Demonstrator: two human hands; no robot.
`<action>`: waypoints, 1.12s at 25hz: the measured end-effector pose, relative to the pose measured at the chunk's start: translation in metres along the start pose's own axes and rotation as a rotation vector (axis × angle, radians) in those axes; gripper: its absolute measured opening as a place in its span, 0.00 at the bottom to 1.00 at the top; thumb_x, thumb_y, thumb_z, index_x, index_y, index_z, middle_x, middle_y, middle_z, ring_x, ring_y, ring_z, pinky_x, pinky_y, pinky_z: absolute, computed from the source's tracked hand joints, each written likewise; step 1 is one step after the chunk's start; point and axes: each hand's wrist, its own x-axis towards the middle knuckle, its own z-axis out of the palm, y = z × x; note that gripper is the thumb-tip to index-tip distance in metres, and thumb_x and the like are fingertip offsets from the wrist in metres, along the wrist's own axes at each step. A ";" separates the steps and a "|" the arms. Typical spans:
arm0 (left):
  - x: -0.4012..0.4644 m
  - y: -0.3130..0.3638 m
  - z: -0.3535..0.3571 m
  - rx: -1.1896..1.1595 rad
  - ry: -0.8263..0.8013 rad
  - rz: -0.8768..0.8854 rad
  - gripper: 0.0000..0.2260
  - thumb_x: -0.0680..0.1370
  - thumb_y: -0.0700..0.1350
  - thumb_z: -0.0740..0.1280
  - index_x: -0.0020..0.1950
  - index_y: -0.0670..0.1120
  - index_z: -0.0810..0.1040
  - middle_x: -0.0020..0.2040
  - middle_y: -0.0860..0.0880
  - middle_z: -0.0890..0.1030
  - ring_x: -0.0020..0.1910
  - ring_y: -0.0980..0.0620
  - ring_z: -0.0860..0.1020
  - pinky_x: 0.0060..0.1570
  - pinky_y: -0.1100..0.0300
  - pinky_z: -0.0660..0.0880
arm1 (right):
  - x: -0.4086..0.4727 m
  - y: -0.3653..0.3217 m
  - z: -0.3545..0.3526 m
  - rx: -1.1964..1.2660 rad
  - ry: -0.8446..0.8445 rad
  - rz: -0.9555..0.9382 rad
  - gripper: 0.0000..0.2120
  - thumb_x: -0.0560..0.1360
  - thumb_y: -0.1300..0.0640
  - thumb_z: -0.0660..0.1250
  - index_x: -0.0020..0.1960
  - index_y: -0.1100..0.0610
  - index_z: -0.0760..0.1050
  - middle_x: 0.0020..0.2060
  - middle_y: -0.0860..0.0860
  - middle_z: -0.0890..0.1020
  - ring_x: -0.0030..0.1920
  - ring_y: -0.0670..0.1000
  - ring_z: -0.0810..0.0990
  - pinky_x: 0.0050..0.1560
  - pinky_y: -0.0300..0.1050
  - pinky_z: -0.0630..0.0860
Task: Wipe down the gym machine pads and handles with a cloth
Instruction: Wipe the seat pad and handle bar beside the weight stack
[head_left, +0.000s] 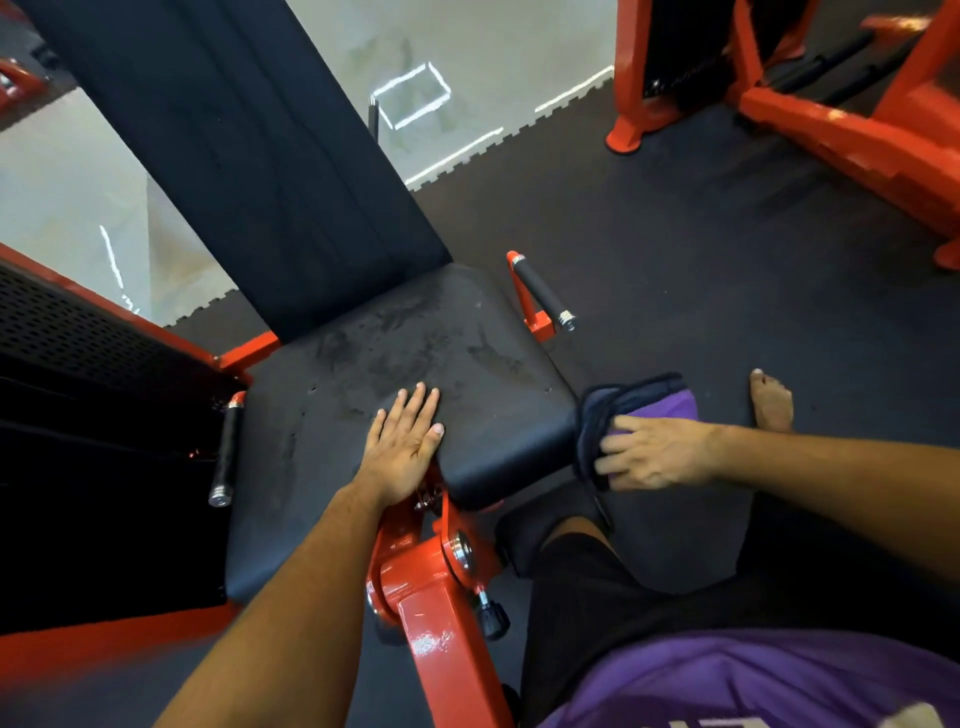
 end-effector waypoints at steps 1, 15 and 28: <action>0.000 0.001 -0.003 -0.008 -0.023 -0.006 0.25 0.87 0.58 0.43 0.84 0.59 0.41 0.83 0.59 0.38 0.80 0.58 0.34 0.79 0.53 0.32 | -0.005 0.001 -0.010 0.078 -0.036 0.119 0.13 0.69 0.55 0.72 0.51 0.46 0.74 0.53 0.46 0.73 0.51 0.53 0.73 0.51 0.52 0.68; -0.164 -0.125 0.027 -0.258 0.311 -0.335 0.33 0.83 0.66 0.46 0.85 0.51 0.53 0.84 0.54 0.51 0.82 0.57 0.44 0.79 0.47 0.36 | 0.095 -0.033 -0.116 0.699 0.378 0.573 0.15 0.74 0.61 0.72 0.52 0.44 0.73 0.53 0.39 0.71 0.50 0.47 0.69 0.54 0.51 0.73; -0.094 -0.135 0.035 -0.128 0.530 -0.446 0.29 0.82 0.62 0.47 0.79 0.55 0.68 0.80 0.58 0.66 0.80 0.59 0.60 0.81 0.48 0.51 | 0.301 0.003 -0.091 0.133 -0.091 0.194 0.13 0.72 0.51 0.70 0.56 0.47 0.75 0.61 0.53 0.73 0.55 0.60 0.74 0.50 0.57 0.72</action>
